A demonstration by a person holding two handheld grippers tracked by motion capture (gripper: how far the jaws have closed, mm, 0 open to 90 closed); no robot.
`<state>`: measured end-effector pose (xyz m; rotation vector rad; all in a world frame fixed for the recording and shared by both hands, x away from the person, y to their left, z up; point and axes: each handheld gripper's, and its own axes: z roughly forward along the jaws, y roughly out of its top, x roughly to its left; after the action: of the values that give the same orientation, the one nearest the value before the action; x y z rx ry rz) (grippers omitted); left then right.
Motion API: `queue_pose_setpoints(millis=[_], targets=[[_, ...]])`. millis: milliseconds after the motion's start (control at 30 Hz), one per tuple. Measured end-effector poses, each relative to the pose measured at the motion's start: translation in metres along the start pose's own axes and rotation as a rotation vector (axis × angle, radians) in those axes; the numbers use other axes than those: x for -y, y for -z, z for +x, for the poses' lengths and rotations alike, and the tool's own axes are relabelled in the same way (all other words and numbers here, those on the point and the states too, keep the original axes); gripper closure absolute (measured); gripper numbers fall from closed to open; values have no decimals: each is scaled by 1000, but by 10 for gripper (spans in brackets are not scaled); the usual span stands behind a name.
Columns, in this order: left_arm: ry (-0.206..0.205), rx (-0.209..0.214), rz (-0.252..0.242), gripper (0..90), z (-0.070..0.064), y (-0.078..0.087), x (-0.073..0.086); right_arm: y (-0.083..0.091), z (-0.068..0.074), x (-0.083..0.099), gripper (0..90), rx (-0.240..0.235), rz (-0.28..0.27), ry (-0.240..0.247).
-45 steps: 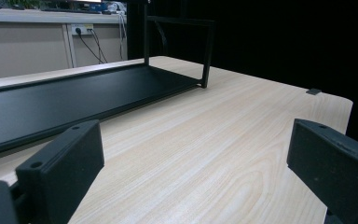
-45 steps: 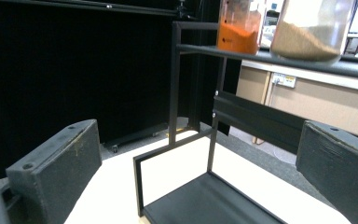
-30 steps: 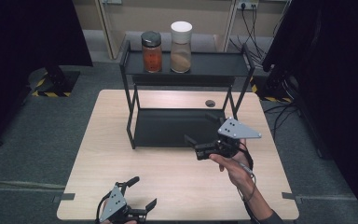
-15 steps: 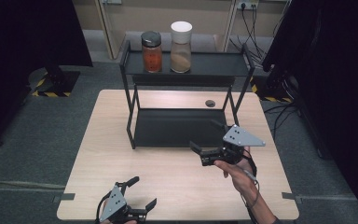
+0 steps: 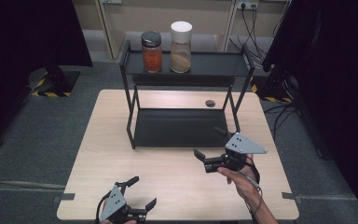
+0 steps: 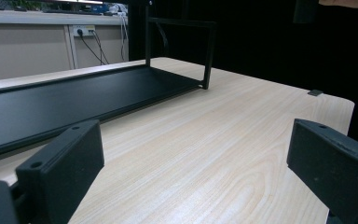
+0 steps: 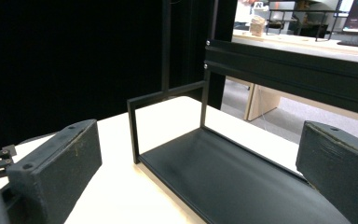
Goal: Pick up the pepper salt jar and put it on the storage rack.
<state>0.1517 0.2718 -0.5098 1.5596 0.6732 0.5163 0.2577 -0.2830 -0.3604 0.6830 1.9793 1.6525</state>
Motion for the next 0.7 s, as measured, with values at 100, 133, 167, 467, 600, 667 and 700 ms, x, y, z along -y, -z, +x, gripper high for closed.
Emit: queue_pose_setpoints(millis=[100,133,167,467,600,667,700], targets=[[0,-1,2,32,0,0,0,6,-1,7,4,-1,-13,-31],[1,-1,2,32,0,0,0,7,0,8,4,1,-13,-30],[2,-2,2,32,0,0,0,8,0,10,4,0,-13,-30],[1,-3,0,32,0,0,0,16,8,30,4,-21,-6,-58],[0,-4,-1,32,0,0,0,17,12,38,4,-31,1,-68],[1,-4,-1,32,0,0,0,18,15,42,4,-33,2,-73],[0,-4,-1,32,0,0,0,19,16,43,4,-34,3,-76]])
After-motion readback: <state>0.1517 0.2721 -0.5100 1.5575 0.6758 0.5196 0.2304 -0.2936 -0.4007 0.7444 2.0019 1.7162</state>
